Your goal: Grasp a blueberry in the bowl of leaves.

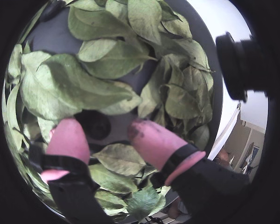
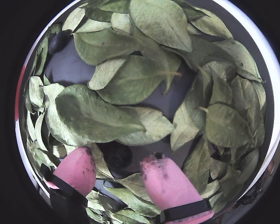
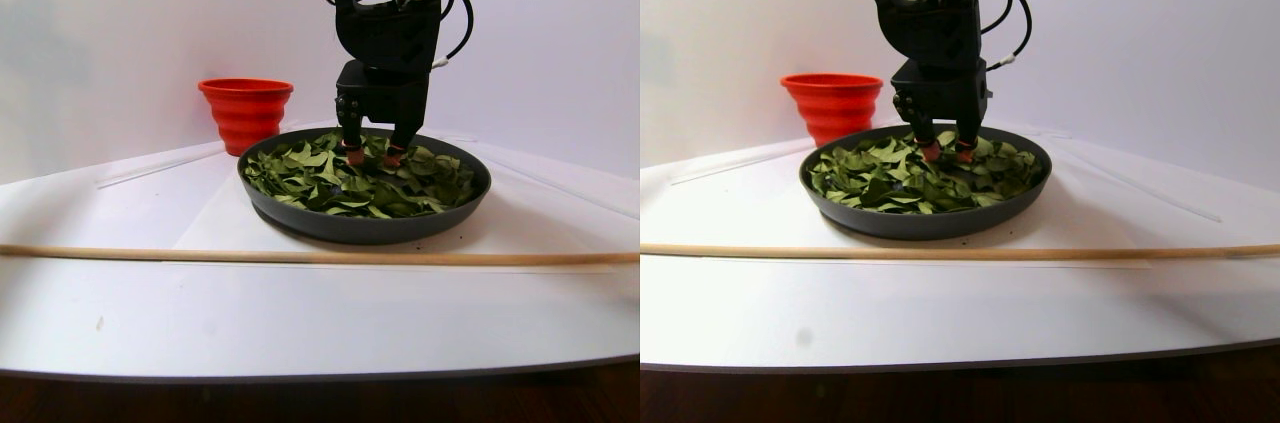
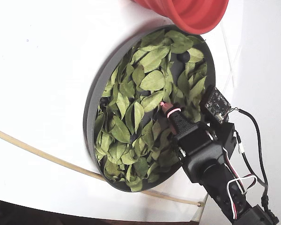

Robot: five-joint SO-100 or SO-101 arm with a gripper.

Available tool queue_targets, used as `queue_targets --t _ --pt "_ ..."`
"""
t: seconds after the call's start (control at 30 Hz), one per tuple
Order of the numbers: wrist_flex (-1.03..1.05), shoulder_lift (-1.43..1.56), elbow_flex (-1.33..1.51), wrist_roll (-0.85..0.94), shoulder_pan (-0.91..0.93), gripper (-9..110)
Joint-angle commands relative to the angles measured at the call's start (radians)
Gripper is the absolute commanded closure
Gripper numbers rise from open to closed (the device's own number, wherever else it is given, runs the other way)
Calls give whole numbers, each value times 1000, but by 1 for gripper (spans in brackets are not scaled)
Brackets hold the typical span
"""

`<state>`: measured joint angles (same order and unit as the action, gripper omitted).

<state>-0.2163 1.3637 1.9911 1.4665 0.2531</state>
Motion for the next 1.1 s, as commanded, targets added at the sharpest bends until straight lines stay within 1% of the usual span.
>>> queue_targets --t 0.0,1.07 --pt "-29 5 -52 -12 -8 83" --pt "-109 -61 -38 -51 -8 86"
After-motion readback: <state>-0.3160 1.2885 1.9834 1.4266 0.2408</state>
